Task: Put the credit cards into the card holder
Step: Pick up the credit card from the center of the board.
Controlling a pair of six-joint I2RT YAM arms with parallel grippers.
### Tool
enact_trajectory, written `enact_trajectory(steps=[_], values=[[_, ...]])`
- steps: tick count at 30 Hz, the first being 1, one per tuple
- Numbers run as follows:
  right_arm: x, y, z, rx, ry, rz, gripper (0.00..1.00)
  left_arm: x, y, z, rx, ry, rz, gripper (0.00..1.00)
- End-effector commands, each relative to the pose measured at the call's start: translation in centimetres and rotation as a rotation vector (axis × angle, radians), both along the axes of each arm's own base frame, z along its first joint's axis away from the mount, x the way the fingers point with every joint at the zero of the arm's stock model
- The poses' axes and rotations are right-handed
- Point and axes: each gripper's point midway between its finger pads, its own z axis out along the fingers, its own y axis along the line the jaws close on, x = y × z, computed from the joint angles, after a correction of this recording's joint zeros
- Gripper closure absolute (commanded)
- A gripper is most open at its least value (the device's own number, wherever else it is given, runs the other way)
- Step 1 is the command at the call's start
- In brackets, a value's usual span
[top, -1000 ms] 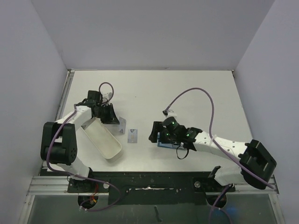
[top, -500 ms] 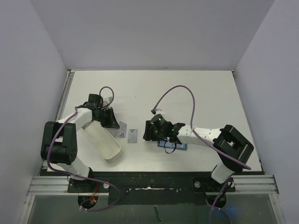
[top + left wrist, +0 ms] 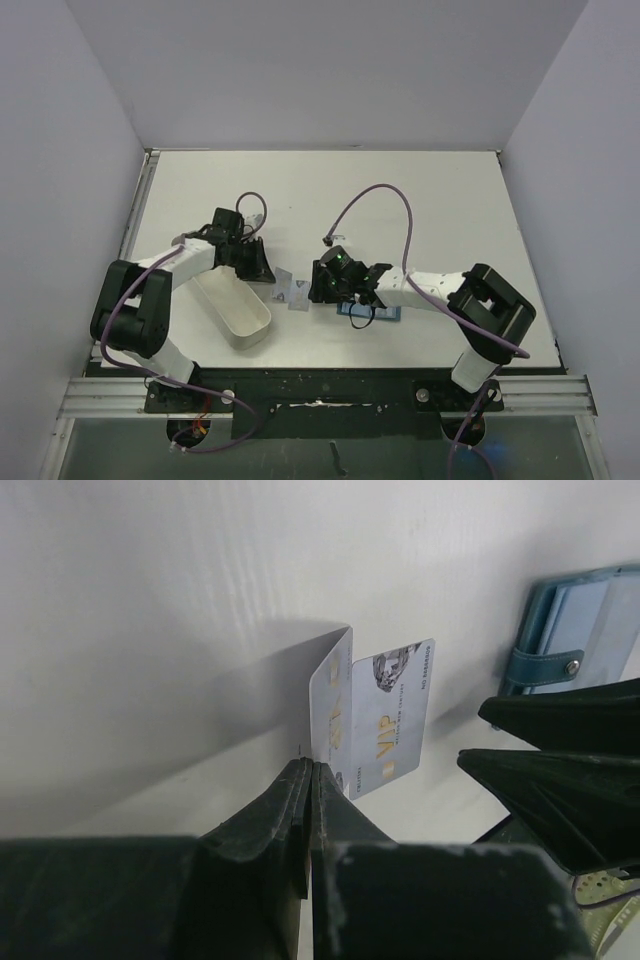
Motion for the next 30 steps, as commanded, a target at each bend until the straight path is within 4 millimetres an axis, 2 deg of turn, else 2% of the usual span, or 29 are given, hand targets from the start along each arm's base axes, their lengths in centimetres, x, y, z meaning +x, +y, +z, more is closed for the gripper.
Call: enact_trajectory(steps=[1,6,9,16,20,30], values=[[1.3,0.5,0.3,0.009,-0.033,-0.041,0.6,-1.1,-1.1,-1.1,-0.007,0.033,0.012,1.0],[1.4,-0.3,-0.3,-0.015,-0.024,-0.062,0.62,-1.3,-2.0,-1.0,-0.017,0.026,0.002,1.0],[1.3,-0.5,-0.5,-0.021,-0.025,-0.065,0.63,-0.9,-1.8,-0.5,-0.008,0.002,0.021,1.0],[1.3,-0.7,-0.1,-0.016,-0.033,-0.065,0.65,0.5,-1.8,2.4,-0.015,-0.078,0.056,1.0],[1.6,-0.8,0.1,-0.013,-0.039,-0.078,0.66,0.6,-2.1,3.3,-0.036,-0.094,0.056,1.0],[2.4,-1.2,-0.6,-0.029,-0.03,-0.099,0.68,-0.4,-2.6,2.1,-0.056,-0.053,0.03,1.0]])
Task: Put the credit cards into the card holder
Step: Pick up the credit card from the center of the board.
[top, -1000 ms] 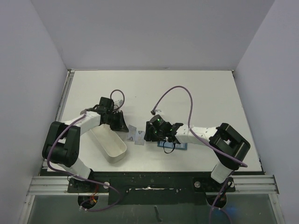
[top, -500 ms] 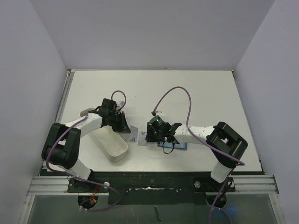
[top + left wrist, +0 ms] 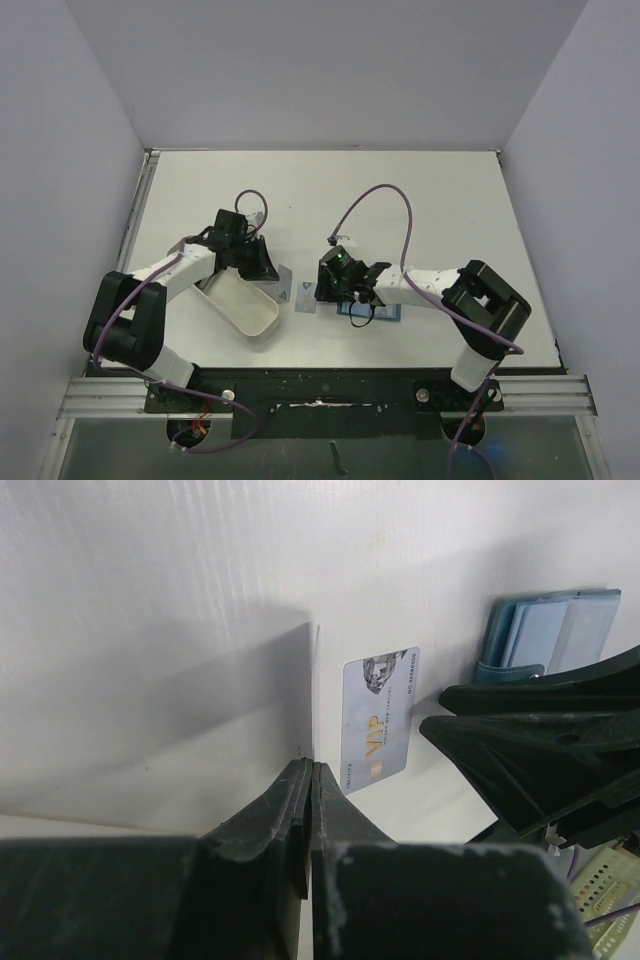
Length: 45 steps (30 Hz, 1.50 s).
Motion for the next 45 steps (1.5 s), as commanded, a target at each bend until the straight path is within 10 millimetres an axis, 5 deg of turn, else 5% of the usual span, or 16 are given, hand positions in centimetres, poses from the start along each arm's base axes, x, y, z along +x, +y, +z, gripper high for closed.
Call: enact_trajectory(steps=[1,15,33,41,45], values=[[1.6,0.0,0.8,0.01,-0.044,-0.038,0.68,0.0,-1.2,0.4,-0.051,-0.013,-0.033,1.0],[1.7,-0.9,0.1,-0.003,-0.036,-0.053,0.7,2.9,-2.9,2.7,-0.118,-0.111,0.027,1.0],[1.4,-1.2,0.6,0.009,-0.042,-0.055,0.71,-3.0,2.0,-0.3,0.128,0.029,0.033,1.0],[1.4,-0.6,0.5,0.028,-0.03,-0.058,0.71,-1.3,-1.8,2.0,-0.095,-0.065,0.031,1.0],[1.5,-0.4,0.2,0.025,-0.023,-0.06,0.71,-1.0,-1.4,0.4,-0.029,-0.026,0.019,1.0]])
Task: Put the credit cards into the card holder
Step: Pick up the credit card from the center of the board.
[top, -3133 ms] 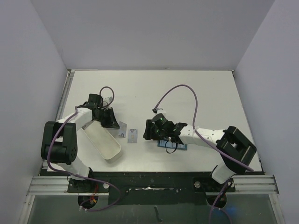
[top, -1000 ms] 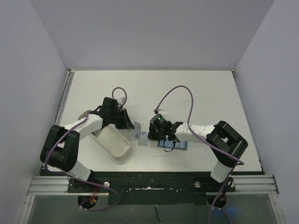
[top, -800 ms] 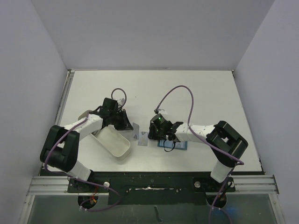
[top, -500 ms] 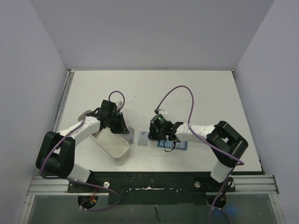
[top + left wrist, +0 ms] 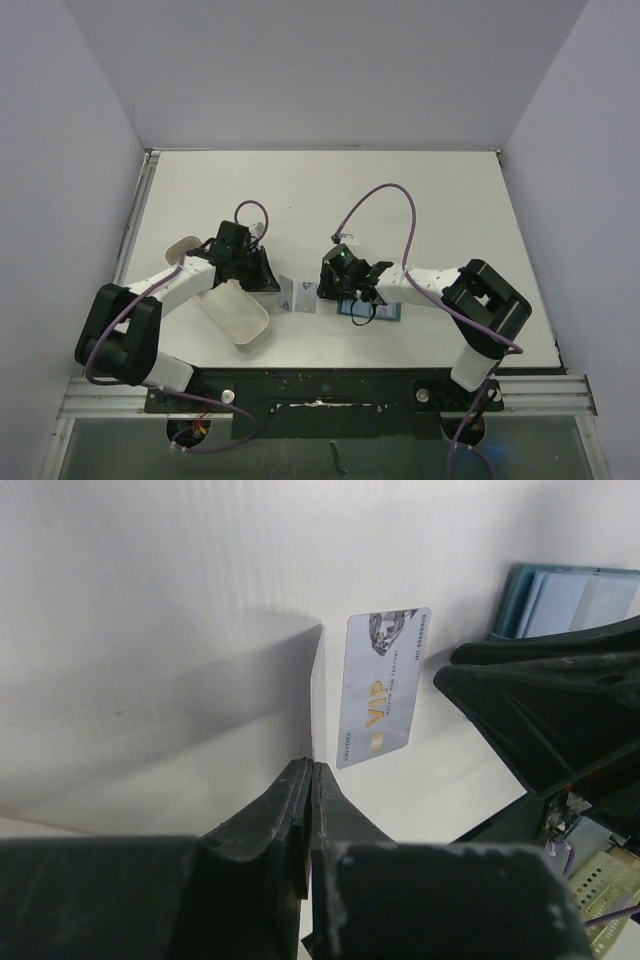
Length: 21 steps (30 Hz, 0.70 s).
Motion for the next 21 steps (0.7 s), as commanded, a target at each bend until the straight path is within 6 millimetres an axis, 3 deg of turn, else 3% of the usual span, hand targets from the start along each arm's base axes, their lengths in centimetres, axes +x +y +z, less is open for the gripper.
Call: enact_trajectory(steps=[1,10,21], values=[[0.7,0.2,0.3,0.009,-0.017,-0.023,0.71,1.8,-1.1,0.5,-0.027,-0.042,-0.026,1.0],[0.7,0.5,-0.7,0.004,0.005,-0.019,0.71,1.5,-1.7,-1.1,-0.026,-0.013,-0.048,1.0],[0.4,0.3,-2.0,-0.014,0.038,-0.031,0.71,1.5,-3.1,-1.1,-0.058,-0.008,-0.068,1.0]])
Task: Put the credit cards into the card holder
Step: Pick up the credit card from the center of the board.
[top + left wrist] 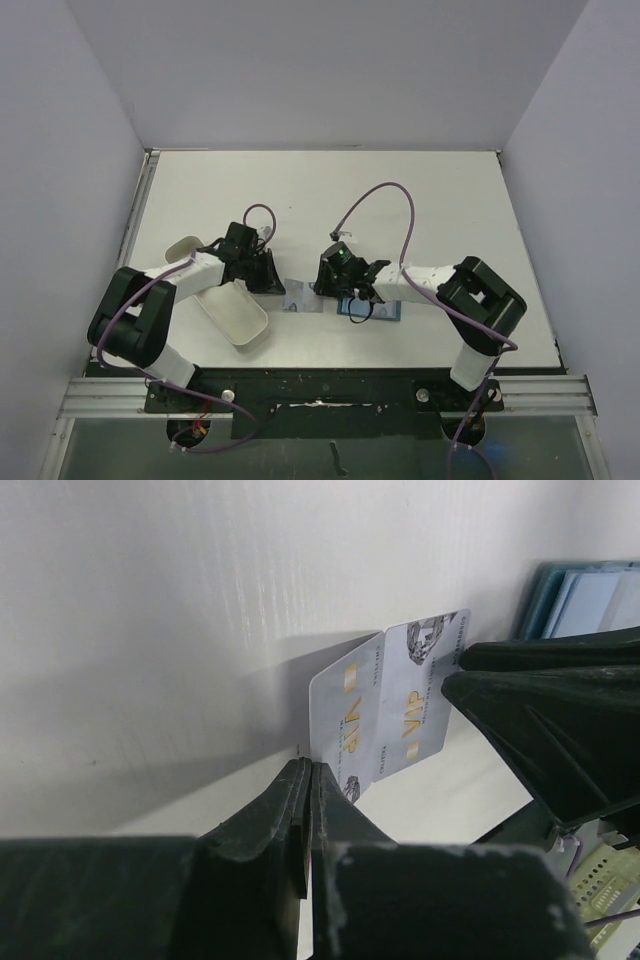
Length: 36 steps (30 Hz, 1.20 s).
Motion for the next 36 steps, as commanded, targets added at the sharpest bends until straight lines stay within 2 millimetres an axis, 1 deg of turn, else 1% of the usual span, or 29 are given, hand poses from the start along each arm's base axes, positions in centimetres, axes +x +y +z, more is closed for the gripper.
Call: enact_trajectory(steps=[1,2,4,7,11,13,20,26,32,36], values=[[-0.3,-1.0,-1.9,-0.058,0.042,-0.025,0.71,1.2,-1.6,1.1,-0.053,-0.045,-0.023,1.0],[-0.2,-1.3,-1.8,-0.076,0.039,-0.033,0.7,1.2,-1.6,1.1,-0.049,-0.044,-0.022,1.0],[-0.1,-1.7,-1.0,-0.098,0.024,-0.051,0.7,1.3,-1.5,1.0,-0.04,-0.046,-0.019,1.0],[-0.2,-2.2,0.0,-0.09,0.016,-0.079,0.69,1.3,-1.4,1.1,-0.032,-0.047,-0.02,1.0],[-0.9,-2.3,0.0,-0.083,0.027,-0.088,0.69,1.3,-1.4,1.2,-0.026,-0.055,-0.017,1.0],[-1.2,-2.0,-0.3,-0.089,0.034,-0.08,0.69,1.3,-1.4,1.2,-0.026,-0.054,-0.017,1.0],[-1.8,-1.6,-3.0,-0.108,0.087,-0.065,0.7,0.8,-2.2,0.7,-0.043,-0.039,-0.031,1.0],[-2.1,-2.0,-4.9,-0.093,0.123,-0.06,0.71,0.5,-3.2,0.9,-0.103,-0.029,-0.052,1.0],[-2.0,-3.0,-5.4,-0.088,0.122,-0.07,0.71,0.5,-4.0,1.3,-0.14,-0.021,-0.08,1.0],[-1.9,-3.4,-5.6,-0.083,0.127,-0.073,0.71,1.2,-4.2,1.4,-0.142,-0.028,-0.076,1.0]])
